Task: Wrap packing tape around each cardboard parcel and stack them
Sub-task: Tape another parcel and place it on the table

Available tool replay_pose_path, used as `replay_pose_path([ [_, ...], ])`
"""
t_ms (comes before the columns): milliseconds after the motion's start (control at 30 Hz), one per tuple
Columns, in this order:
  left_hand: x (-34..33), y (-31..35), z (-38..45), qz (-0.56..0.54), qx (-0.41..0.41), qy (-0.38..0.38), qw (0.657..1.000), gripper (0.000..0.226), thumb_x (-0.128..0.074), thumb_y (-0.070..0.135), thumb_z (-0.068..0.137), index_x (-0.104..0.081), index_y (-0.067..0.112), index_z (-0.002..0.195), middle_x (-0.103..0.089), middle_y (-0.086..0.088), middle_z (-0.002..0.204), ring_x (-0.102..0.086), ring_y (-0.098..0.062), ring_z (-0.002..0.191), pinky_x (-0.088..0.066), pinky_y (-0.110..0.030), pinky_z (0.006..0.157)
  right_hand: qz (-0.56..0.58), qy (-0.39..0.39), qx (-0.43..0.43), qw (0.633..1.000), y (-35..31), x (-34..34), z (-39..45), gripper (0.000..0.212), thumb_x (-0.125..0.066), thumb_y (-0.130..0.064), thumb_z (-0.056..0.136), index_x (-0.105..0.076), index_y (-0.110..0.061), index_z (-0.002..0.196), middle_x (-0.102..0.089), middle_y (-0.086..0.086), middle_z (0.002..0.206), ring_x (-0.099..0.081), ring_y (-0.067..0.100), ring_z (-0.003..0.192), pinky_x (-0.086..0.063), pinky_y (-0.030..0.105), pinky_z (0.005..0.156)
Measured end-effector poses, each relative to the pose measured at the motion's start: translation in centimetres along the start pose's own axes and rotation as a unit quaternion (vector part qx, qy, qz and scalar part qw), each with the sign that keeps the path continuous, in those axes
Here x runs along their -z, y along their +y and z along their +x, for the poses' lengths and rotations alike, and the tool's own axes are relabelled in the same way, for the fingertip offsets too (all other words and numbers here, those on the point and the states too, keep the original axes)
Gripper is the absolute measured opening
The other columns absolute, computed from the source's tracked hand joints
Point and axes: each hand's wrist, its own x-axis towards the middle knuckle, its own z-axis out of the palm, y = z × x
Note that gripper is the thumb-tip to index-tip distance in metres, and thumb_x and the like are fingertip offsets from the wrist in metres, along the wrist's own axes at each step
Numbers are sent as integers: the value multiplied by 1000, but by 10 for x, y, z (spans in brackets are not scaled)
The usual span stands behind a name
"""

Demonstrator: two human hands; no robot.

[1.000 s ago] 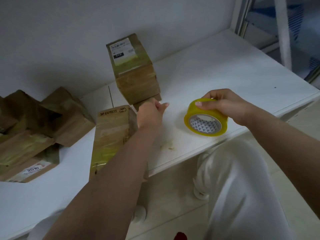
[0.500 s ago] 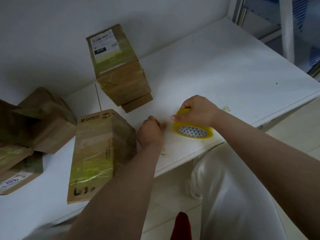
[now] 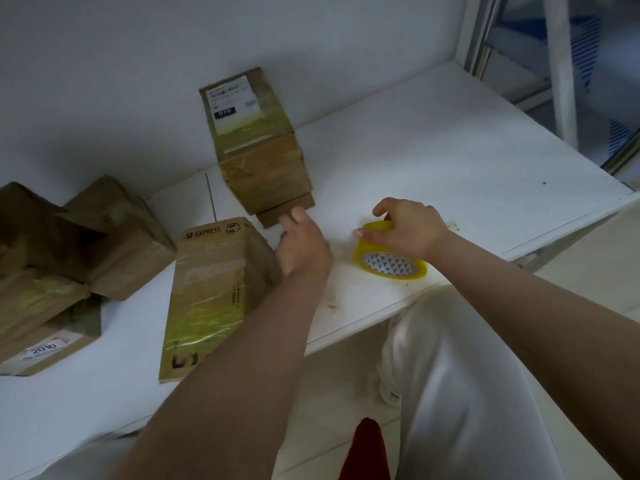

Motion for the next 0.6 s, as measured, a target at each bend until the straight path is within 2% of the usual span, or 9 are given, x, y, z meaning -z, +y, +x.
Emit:
replay_pose_path([
  [100, 36, -22, -20, -20, -65, 72, 995, 50, -60, 34, 93, -32, 16, 131, -42, -7, 127, -59, -25, 106, -54, -35, 73, -49, 51, -1, 997, -16, 4, -10, 65, -55, -69, 82, -54, -26, 129, -59, 2, 127, -48, 27, 122, -35, 38, 98],
  [200, 68, -60, -44, -51, -102, 133, 985, 43, -56, 35, 94, -37, 19, 129, -45, -4, 123, -57, -22, 105, -51, -32, 67, -25, 116, 30, 992, -46, 4, -24, 51, -59, -57, 86, -59, -24, 125, -58, 6, 125, -46, 30, 120, -36, 37, 95],
  [233, 77, -76, -50, -63, -100, 151, 982, 43, -56, 35, 93, -38, 19, 128, -46, -4, 123, -55, -21, 107, -49, -31, 69, -11, 127, 46, 991, -59, 3, -30, 46, -59, -52, 88, -60, -23, 124, -59, 6, 124, -46, 31, 119, -36, 37, 95],
  [300, 90, -105, -65, -80, -80, 160, 981, 49, -58, 40, 90, -40, 18, 130, -47, -5, 124, -49, -23, 115, -48, -33, 82, 14, 114, 76, 990, -84, -3, -41, 38, -60, -45, 90, -62, -22, 121, -59, 7, 121, -45, 30, 119, -39, 36, 94],
  [333, 93, -116, -71, -73, -64, 145, 985, 56, -58, 47, 89, -39, 18, 133, -46, -7, 128, -46, -26, 119, -47, -37, 91, 25, 94, 86, 992, -95, -7, -46, 36, -60, -42, 91, -63, -22, 120, -59, 7, 120, -45, 29, 119, -40, 35, 94],
  [400, 94, -130, -87, -40, -18, 57, 997, 80, -53, 68, 83, -30, 19, 142, -35, -11, 144, -34, -32, 133, -36, -50, 106, 32, 49, 96, 994, -113, -19, -55, 34, -59, -41, 92, -64, -21, 119, -59, 6, 121, -46, 28, 120, -42, 34, 95],
  [467, 85, -138, -103, -30, 16, -42, 999, 99, -49, 81, 75, -16, 26, 149, -10, -6, 159, -13, -38, 145, -24, -61, 110, 33, 4, 93, 995, -125, -29, -62, 34, -59, -41, 92, -65, -21, 119, -59, 6, 125, -49, 27, 121, -43, 34, 99],
  [533, 77, -148, -110, -51, 27, -68, 996, 101, -54, 78, 75, -6, 31, 151, 7, -2, 162, -8, -40, 146, -25, -61, 109, 36, -44, 80, 995, -131, -36, -68, 34, -59, -39, 92, -64, -19, 119, -59, 4, 128, -51, 25, 121, -44, 34, 100],
  [600, 77, -163, -110, -101, 27, -39, 994, 96, -61, 66, 77, -8, 33, 150, 3, 1, 161, -20, -38, 141, -30, -56, 108, 50, -80, 64, 993, -132, -39, -74, 33, -60, -36, 93, -64, -16, 118, -60, 4, 127, -54, 23, 117, -44, 30, 95],
])
